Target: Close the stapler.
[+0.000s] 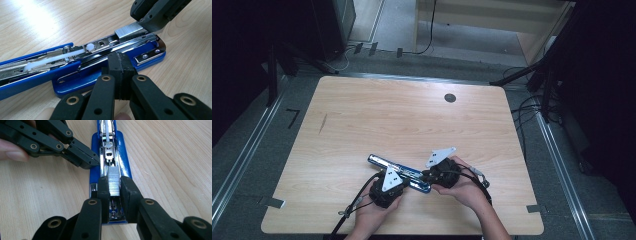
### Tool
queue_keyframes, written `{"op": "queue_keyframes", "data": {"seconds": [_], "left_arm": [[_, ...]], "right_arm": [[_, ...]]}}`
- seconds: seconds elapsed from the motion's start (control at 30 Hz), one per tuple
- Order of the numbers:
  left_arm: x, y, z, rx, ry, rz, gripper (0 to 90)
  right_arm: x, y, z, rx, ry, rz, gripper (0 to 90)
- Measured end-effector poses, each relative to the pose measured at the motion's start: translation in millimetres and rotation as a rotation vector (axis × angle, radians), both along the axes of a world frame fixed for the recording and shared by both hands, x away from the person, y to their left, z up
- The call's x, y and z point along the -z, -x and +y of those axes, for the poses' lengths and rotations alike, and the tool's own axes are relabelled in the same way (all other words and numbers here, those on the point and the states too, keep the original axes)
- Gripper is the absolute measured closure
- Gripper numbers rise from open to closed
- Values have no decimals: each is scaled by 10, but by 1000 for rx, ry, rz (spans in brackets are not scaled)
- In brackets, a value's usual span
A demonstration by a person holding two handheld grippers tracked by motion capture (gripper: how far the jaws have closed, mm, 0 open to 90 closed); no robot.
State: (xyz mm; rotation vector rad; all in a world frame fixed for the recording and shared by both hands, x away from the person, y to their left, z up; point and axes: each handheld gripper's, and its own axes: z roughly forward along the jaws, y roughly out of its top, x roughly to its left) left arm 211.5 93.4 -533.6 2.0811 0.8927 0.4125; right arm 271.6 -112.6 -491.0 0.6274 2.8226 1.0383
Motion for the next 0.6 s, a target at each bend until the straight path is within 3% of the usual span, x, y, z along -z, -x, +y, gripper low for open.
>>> {"op": "queue_keyframes", "data": {"seconds": [0.33,0.37,0.6], "left_arm": [[0,0,1,0,2,2,900],[0,0,0,0,0,0,900],[0,0,1,0,1,2,900]], "right_arm": [[27,-4,-62,33,-42,23,738],[15,-9,-85,37,-73,35,745],[-6,-13,-80,46,-92,3,801]]}}
